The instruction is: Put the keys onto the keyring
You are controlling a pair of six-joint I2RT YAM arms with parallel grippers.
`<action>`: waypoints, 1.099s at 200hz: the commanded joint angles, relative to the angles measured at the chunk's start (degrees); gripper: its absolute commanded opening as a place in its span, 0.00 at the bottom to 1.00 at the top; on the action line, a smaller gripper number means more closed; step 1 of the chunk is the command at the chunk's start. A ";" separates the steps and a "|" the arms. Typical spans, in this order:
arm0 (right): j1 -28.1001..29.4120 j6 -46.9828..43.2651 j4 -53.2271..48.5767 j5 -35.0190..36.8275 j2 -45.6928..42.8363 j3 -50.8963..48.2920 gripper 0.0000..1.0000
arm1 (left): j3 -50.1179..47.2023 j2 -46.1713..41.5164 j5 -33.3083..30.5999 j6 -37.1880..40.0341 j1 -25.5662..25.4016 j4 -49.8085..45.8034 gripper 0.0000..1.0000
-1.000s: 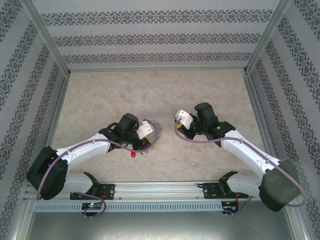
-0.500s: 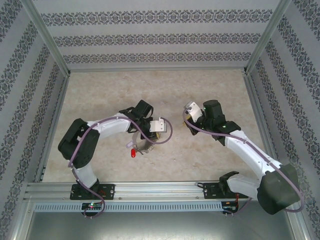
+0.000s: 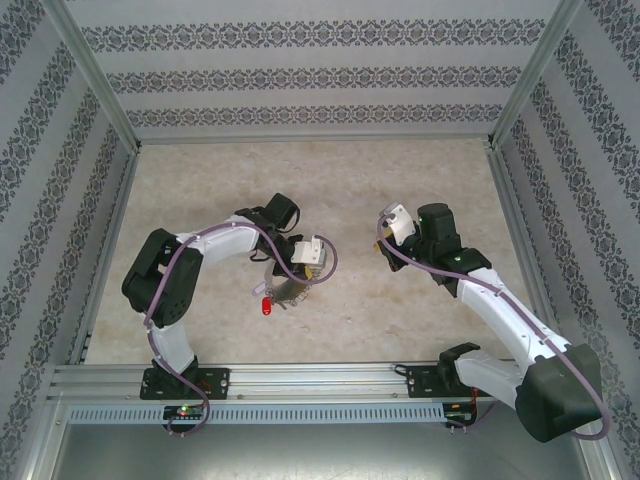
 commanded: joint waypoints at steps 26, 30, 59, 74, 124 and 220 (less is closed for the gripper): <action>-0.51 0.95 -0.44 -1.57 -0.41 -0.38 0.00 | -0.03 0.40 -0.27 1.76 -0.01 -1.07 0.36; -0.51 1.00 -0.40 -1.65 -0.38 -0.40 0.00 | -0.02 0.57 -0.36 1.64 -0.07 -0.48 0.36; -0.51 1.04 -0.38 -1.94 0.02 -0.03 0.00 | 2.24 2.92 -0.41 2.62 -0.80 -0.46 0.37; -0.49 1.06 -0.60 -1.82 0.11 0.19 0.00 | 3.49 4.29 -0.52 4.70 -1.78 -3.22 0.36; -0.48 0.88 -1.27 -1.67 -0.07 0.60 0.00 | 4.06 5.94 -2.22 4.98 -3.24 -1.78 0.33; -0.81 1.03 -1.71 -1.85 -1.02 0.40 0.00 | 2.92 -0.34 -2.31 7.77 -1.78 -6.85 0.00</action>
